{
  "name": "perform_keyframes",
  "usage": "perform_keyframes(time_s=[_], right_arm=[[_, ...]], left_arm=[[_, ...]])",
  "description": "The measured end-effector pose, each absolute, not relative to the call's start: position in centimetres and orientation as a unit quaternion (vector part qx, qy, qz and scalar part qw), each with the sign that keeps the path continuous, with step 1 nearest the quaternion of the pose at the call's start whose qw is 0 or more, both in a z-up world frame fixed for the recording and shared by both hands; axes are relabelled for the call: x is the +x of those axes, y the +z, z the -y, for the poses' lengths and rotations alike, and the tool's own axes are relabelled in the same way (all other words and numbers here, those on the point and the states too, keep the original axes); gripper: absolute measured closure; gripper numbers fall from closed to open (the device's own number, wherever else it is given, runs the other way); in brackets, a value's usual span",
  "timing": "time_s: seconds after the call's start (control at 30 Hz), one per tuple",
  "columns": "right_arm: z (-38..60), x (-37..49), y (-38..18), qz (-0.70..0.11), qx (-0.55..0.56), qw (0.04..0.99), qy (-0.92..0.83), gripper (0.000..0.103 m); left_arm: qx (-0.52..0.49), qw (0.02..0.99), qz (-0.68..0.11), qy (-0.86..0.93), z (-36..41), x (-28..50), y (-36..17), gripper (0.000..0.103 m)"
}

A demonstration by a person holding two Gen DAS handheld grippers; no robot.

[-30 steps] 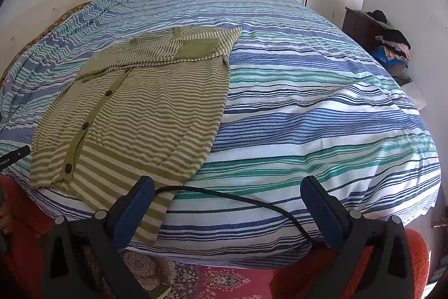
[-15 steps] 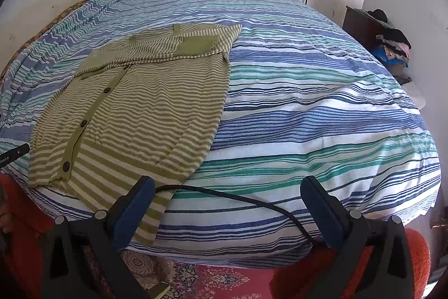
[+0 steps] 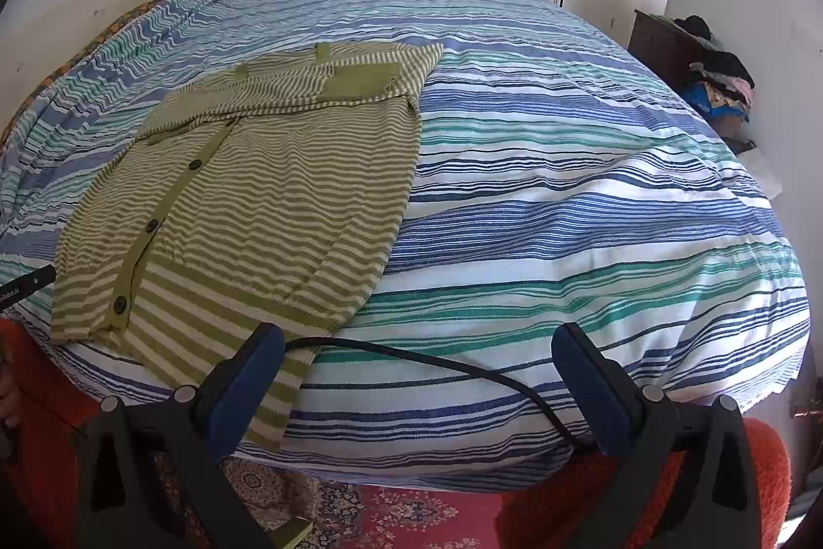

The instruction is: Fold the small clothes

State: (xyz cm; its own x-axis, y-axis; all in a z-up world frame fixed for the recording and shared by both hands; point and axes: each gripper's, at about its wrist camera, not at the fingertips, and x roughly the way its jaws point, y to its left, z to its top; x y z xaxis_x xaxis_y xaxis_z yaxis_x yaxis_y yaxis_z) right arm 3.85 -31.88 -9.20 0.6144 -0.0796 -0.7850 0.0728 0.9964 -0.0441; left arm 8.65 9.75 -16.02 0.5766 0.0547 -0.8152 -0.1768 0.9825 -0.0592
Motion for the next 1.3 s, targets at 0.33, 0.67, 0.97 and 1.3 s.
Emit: perform_keyframes(time_s=[0.33, 0.67, 0.97, 1.3], right_arm=[[31.89, 3.87, -9.19, -0.437, -0.004, 0.898, -0.042, 0.000], [31.91, 3.80, -9.24, -0.437, -0.004, 0.898, -0.043, 0.000], [31.88, 3.70, -9.27, -0.438, -0.005, 0.898, -0.044, 0.000], [31.83, 3.65, -9.40, -0.439, -0.007, 0.897, -0.044, 0.000]], left_arm=[[-0.067, 0.884, -0.457, 0.066, -9.82, 8.72, -16.11, 0.008], [-0.069, 0.883, -0.460, 0.068, -10.01, 8.78, -16.23, 0.008], [-0.069, 0.883, -0.459, 0.068, -9.95, 8.75, -16.20, 0.008], [-0.069, 0.882, -0.460, 0.068, -9.91, 8.78, -16.29, 0.008]])
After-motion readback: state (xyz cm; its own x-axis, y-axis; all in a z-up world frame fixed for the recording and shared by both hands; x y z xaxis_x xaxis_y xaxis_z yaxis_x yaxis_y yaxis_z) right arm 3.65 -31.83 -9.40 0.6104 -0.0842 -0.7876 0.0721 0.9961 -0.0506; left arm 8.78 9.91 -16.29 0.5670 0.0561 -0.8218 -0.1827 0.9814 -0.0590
